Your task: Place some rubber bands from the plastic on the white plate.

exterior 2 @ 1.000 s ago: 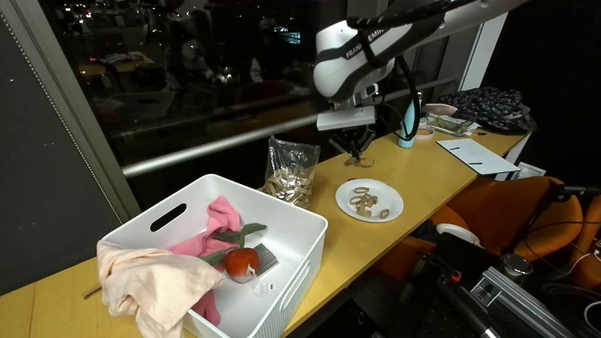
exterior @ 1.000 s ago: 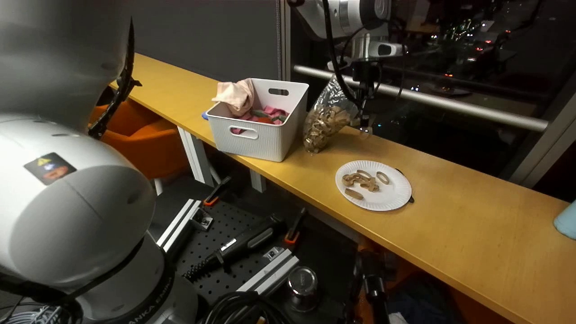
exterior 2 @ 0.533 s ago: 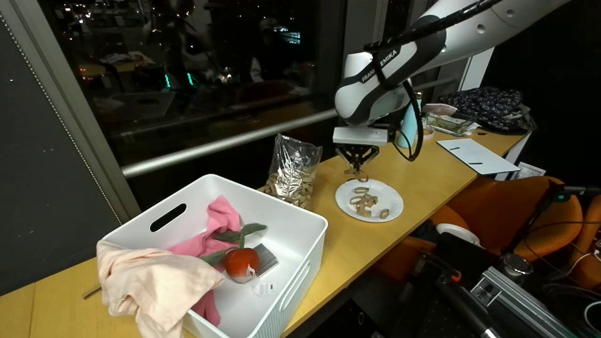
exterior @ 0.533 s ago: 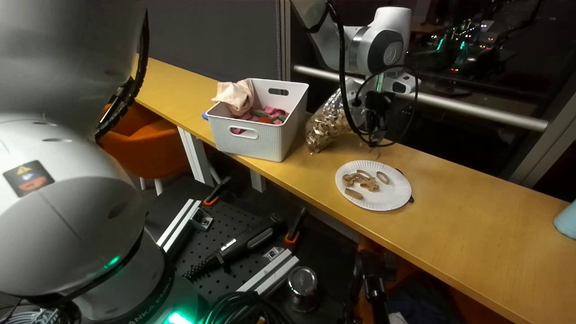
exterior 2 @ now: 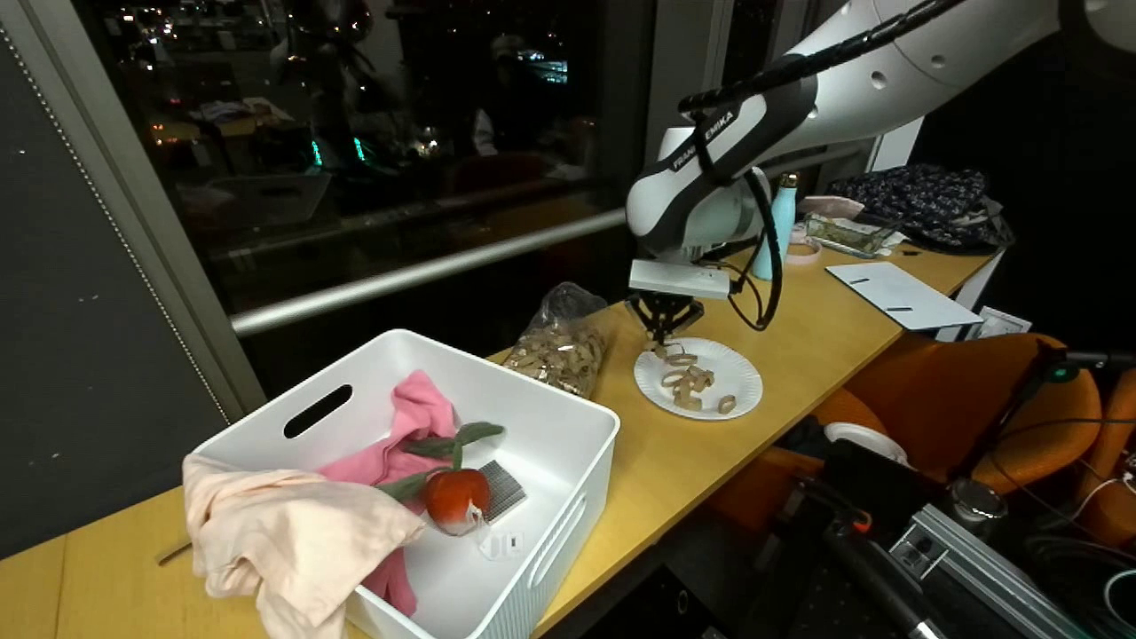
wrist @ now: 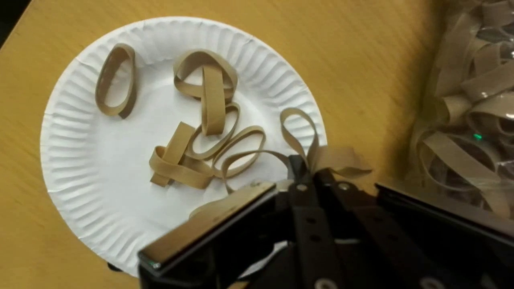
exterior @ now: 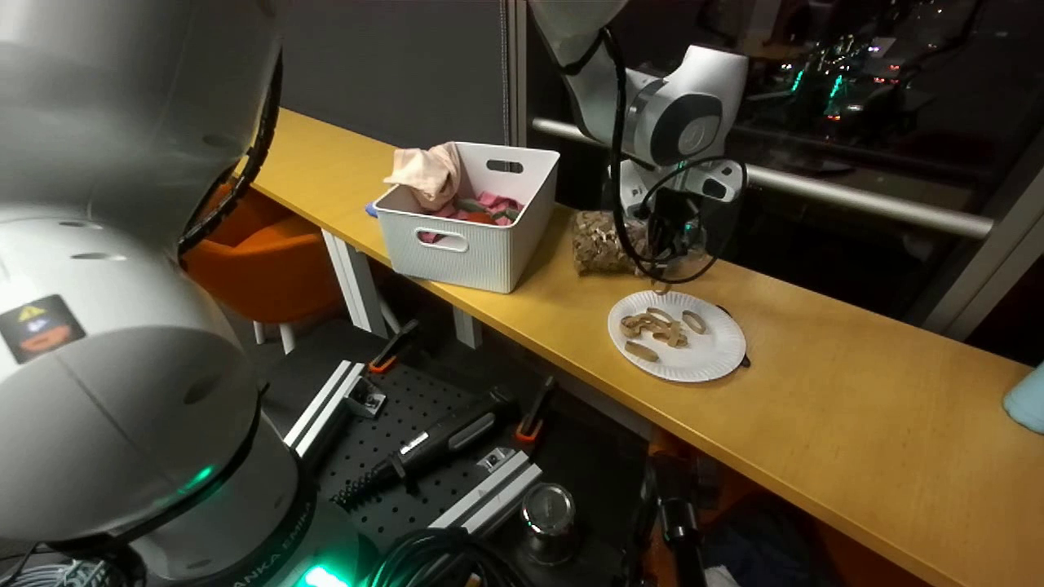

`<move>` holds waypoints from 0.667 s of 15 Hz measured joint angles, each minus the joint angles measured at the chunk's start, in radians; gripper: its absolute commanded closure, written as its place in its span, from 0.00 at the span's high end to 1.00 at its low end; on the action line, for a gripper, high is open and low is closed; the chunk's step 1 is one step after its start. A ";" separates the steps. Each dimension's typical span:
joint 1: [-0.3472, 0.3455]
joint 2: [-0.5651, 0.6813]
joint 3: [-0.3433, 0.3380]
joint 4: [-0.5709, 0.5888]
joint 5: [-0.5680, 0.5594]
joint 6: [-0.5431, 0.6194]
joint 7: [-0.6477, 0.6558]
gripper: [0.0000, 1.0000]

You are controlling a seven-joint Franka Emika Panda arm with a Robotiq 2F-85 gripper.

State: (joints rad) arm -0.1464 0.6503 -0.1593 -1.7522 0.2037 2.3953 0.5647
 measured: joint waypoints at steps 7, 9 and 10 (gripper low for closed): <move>-0.010 0.053 0.005 -0.001 0.076 0.000 -0.063 0.60; -0.012 0.056 0.005 -0.005 0.077 0.000 -0.064 0.74; -0.012 0.056 0.004 -0.007 0.077 0.000 -0.064 0.81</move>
State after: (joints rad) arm -0.1587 0.7061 -0.1556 -1.7595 0.2804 2.3950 0.5010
